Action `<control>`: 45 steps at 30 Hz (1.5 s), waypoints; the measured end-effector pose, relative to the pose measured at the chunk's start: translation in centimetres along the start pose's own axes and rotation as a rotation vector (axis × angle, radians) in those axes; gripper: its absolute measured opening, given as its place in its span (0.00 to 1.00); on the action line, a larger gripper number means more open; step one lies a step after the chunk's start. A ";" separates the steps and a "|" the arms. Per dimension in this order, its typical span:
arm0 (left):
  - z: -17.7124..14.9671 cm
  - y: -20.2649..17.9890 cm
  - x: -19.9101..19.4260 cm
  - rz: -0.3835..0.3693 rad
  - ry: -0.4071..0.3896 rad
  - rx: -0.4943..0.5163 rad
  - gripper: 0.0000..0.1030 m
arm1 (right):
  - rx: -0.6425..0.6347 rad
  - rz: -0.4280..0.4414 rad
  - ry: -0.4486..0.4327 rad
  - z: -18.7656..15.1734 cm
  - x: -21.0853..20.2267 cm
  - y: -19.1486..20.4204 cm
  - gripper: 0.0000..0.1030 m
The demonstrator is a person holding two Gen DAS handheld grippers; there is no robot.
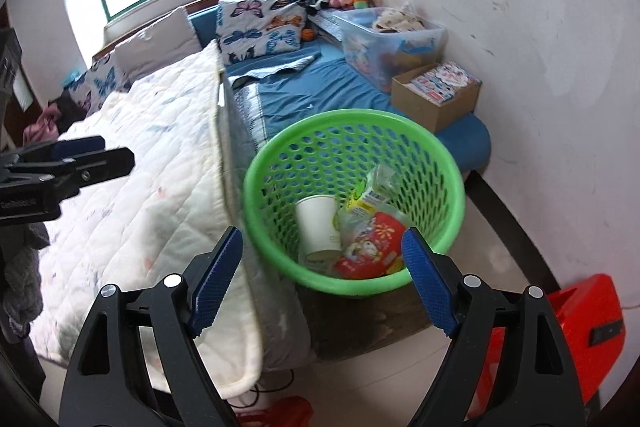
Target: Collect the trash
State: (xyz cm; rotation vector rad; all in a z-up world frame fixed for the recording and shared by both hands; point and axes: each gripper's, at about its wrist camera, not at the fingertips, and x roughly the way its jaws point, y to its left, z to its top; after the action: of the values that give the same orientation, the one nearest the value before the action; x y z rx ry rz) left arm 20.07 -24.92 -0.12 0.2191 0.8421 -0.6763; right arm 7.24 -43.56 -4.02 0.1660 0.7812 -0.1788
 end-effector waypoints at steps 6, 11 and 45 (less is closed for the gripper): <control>-1.9 2.1 -3.2 0.048 -0.061 -0.057 0.90 | -0.053 0.026 -0.007 -0.5 -0.7 3.2 0.82; -3.8 3.8 -5.5 0.090 -0.095 -0.117 0.90 | -0.080 0.035 -0.008 -1.1 -1.3 5.2 0.85; -14.2 8.3 -12.5 0.284 -0.179 -0.241 0.92 | -0.089 0.137 -0.048 -3.5 -3.8 9.8 0.96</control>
State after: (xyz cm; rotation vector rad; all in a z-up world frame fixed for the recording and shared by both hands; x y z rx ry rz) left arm 10.66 -6.55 -0.78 0.0574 0.6962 -0.3193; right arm 4.43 -32.91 -2.96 0.1300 0.7260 -0.0176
